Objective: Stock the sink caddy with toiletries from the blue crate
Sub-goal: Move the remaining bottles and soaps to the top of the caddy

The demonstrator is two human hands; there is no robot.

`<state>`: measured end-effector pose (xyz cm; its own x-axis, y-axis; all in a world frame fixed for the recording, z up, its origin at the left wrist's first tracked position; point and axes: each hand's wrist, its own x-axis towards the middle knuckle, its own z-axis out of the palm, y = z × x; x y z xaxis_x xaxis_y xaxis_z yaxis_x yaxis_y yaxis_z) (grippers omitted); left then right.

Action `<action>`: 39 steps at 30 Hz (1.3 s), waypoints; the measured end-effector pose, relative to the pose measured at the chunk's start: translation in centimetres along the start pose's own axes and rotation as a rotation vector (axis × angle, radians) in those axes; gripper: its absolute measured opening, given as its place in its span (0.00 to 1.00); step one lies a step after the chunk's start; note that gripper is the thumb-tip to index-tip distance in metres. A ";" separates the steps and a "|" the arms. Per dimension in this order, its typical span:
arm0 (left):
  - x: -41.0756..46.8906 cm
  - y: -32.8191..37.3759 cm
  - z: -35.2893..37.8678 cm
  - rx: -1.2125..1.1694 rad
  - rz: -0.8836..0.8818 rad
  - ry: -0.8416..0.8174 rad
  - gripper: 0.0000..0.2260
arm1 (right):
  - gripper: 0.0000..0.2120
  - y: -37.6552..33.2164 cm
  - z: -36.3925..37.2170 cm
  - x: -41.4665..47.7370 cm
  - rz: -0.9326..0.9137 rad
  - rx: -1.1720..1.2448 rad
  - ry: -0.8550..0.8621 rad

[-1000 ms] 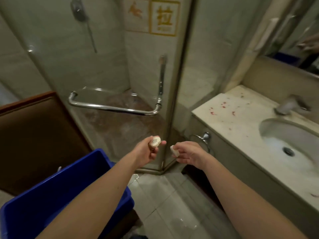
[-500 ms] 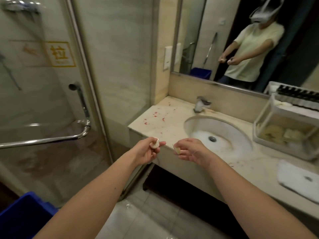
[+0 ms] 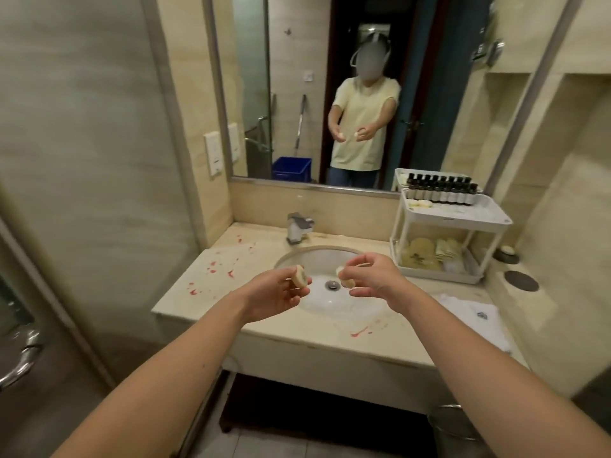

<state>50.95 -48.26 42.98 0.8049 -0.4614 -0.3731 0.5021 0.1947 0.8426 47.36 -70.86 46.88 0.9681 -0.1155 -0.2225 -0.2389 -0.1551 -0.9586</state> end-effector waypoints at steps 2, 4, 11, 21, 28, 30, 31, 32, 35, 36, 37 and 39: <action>2.1 1.0 1.0 0.057 0.051 -0.043 0.13 | 0.14 -0.4 -1.5 0.8 -0.046 -0.045 0.060; 4.3 2.2 2.1 0.079 0.093 -0.079 0.15 | 0.15 -1.0 -3.0 1.5 -0.084 -0.104 0.119; 10.9 7.6 6.3 0.324 0.130 -0.202 0.26 | 0.17 -3.9 -7.2 4.1 -0.126 -0.213 0.340; 17.5 11.2 10.3 0.672 0.354 -0.362 0.22 | 0.16 -6.3 -11.7 6.1 -0.165 -0.330 0.530; 21.8 11.6 13.2 0.977 0.606 -0.287 0.18 | 0.17 -6.2 -15.1 8.5 -0.200 -0.455 0.562; 23.4 11.8 14.3 1.051 0.658 -0.246 0.19 | 0.17 -5.9 -16.2 9.6 -0.205 -0.465 0.558; 24.3 11.8 14.9 1.086 0.683 -0.232 0.20 | 0.17 -5.8 -16.9 10.3 -0.206 -0.472 0.556; 25.2 11.9 15.5 1.123 0.709 -0.217 0.21 | 0.17 -5.7 -17.6 11.1 -0.205 -0.482 0.553; 28.1 12.1 17.4 1.219 0.772 -0.169 0.18 | 0.17 -5.5 -20.1 13.9 -0.208 -0.527 0.533; 29.2 12.3 18.1 1.243 0.783 -0.146 0.18 | 0.17 -5.4 -21.1 15.0 -0.211 -0.543 0.524; 30.3 12.4 18.8 1.268 0.792 -0.116 0.20 | 0.17 -5.3 -22.1 16.1 -0.213 -0.555 0.517; 32.9 12.6 20.3 1.324 0.813 -0.065 0.24 | 0.17 -5.1 -24.3 18.5 -0.213 -0.562 0.512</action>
<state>77.37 -78.60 49.22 0.6804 -0.6567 0.3252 -0.7024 -0.4579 0.5450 64.68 -96.05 51.95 0.8743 -0.4437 0.1967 -0.1868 -0.6817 -0.7074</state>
